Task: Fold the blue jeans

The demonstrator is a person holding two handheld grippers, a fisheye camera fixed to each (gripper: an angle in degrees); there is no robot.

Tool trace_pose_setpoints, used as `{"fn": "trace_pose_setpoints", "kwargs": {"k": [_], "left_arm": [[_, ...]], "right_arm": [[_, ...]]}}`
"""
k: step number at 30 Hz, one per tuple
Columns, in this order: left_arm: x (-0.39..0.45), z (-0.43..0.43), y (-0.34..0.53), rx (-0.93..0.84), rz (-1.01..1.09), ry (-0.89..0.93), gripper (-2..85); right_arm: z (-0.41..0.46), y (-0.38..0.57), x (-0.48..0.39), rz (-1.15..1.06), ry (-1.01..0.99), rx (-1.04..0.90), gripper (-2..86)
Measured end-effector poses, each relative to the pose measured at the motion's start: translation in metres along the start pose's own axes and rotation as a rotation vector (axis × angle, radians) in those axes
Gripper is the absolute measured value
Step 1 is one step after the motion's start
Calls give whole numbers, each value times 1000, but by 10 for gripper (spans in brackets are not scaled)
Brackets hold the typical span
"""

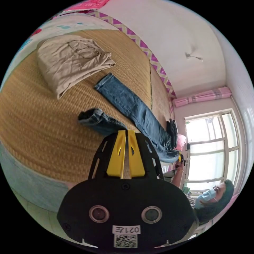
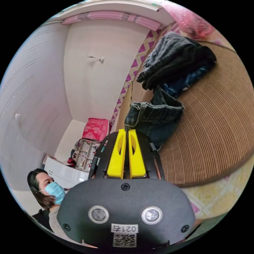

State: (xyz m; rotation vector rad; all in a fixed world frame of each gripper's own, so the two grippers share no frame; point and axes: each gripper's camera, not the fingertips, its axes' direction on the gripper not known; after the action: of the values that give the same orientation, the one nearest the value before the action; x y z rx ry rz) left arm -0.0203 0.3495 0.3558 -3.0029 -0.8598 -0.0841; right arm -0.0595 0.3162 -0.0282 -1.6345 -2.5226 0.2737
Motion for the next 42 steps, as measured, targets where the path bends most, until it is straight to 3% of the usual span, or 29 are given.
{"fn": "trace_pose_setpoints", "kwargs": {"k": [7,12,18,22,24,27,31,34,37,42], "left_arm": [[46,140,-218,-123,16,-176,-9],[31,200,-262,-166,43,-212,-5],[22,189,-238,-37,221,-17,3],[11,173,-214,122,162,-10,1],[21,172,-209,153,198,16,1],[92,196,-201,81,482,35,24],[209,270,-174,-78,863,-177,76],[249,321,-168,-166,978,-268,92],[261,361,-167,-263,1014,-305,90],[267,378,-150,-270,1073,-372,11]], "right_arm": [[100,-192,34,94,253,-27,21],[115,-232,67,88,277,-6,60],[30,-234,16,-80,222,134,48],[39,-238,-48,-332,45,26,7],[67,-245,-83,-439,100,-69,6],[131,-263,-140,-663,312,-227,21],[225,-312,-193,-957,579,-405,66],[281,-361,-204,-1052,703,-591,81],[306,-407,-205,-1013,692,-752,89],[289,-455,-232,-963,646,-719,37]]}}
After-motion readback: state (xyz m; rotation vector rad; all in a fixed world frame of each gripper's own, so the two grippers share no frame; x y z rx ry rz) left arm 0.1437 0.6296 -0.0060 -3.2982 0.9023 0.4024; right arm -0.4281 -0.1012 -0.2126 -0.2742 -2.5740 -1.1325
